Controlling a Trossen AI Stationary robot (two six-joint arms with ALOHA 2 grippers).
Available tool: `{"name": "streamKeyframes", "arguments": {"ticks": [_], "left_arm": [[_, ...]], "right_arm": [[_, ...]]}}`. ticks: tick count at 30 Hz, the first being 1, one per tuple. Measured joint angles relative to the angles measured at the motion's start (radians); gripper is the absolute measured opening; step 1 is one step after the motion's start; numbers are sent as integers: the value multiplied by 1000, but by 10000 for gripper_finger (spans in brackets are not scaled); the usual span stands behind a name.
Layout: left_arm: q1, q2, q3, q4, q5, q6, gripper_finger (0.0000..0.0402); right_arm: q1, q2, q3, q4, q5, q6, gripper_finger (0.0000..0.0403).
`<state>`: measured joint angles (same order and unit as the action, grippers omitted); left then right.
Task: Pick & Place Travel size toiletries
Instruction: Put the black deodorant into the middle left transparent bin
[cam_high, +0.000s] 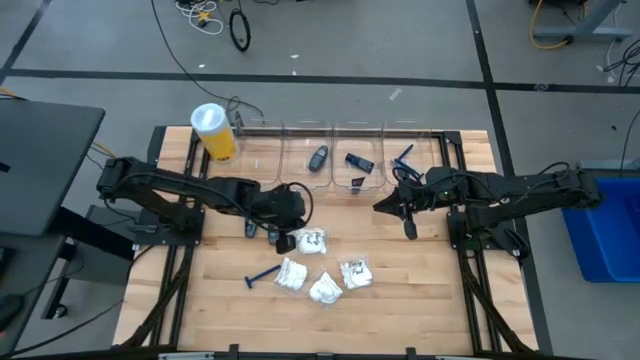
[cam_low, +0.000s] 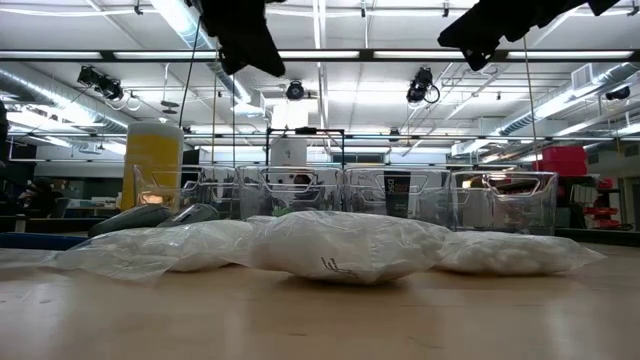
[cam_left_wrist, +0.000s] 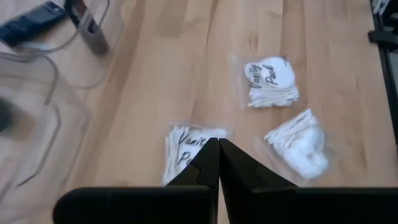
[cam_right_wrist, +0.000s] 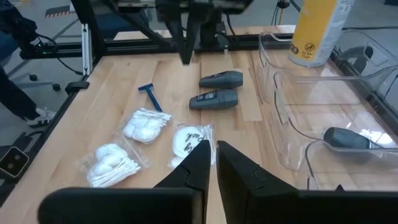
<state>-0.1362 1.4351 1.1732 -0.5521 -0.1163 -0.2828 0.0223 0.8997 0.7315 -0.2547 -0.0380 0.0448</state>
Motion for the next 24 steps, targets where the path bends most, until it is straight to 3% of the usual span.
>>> {"name": "streamKeyframes", "arguments": {"ticks": [10, 24], "left_arm": [[-9, -114, 0, -134, -66, 10, 9], [-9, -129, -1, -326, -78, 5, 12]], "right_arm": [[0, 17, -1, -2, 1, 0, 29], [0, 26, 0, 8, 1, 0, 28]]}}
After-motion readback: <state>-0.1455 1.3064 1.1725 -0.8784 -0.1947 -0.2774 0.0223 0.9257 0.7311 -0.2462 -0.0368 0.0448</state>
